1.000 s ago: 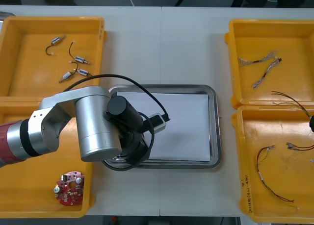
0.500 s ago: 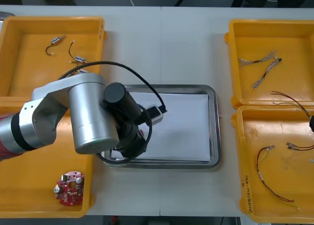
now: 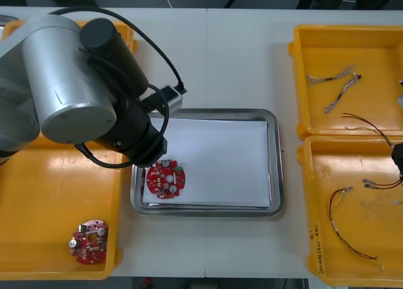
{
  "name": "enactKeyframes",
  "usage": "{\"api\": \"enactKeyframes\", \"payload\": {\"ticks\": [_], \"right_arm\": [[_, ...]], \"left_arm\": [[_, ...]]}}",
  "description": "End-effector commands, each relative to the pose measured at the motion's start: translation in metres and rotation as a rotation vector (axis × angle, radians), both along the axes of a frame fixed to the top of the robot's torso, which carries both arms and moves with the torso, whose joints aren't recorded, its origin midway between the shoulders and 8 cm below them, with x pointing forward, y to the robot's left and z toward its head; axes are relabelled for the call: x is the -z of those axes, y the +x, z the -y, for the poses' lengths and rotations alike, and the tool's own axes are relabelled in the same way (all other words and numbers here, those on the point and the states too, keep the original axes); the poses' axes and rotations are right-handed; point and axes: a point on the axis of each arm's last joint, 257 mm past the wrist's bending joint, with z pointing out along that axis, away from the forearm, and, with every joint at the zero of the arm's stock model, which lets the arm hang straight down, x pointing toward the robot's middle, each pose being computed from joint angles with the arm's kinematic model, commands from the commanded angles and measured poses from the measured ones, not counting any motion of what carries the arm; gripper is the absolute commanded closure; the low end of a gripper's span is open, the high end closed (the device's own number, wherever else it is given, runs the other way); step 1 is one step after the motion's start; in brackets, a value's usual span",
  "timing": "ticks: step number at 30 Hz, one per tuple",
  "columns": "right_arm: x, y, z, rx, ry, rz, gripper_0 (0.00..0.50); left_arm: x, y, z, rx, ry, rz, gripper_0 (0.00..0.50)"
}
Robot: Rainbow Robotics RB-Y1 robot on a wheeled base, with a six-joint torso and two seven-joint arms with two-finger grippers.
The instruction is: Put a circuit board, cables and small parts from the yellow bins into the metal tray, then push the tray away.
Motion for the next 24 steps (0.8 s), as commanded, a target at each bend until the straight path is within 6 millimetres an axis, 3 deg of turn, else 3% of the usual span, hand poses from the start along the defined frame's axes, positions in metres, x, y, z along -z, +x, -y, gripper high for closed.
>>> {"api": "enactKeyframes", "payload": {"ticks": [1,14,24], "right_arm": [[-0.012,0.007,-0.024,-0.1,-0.046,0.026,0.5],[-0.018,0.017,-0.073,-0.256,-0.076,0.033,0.5],[-0.017,0.021,-0.1,-0.352,-0.129,0.031,0.5]], "left_arm": [[-0.05,0.014,-0.014,-0.122,-0.071,0.061,0.0],[-0.089,0.057,-0.088,-0.372,-0.136,0.072,0.0],[-0.103,0.09,-0.149,-0.495,-0.157,0.094,0.0]]}}
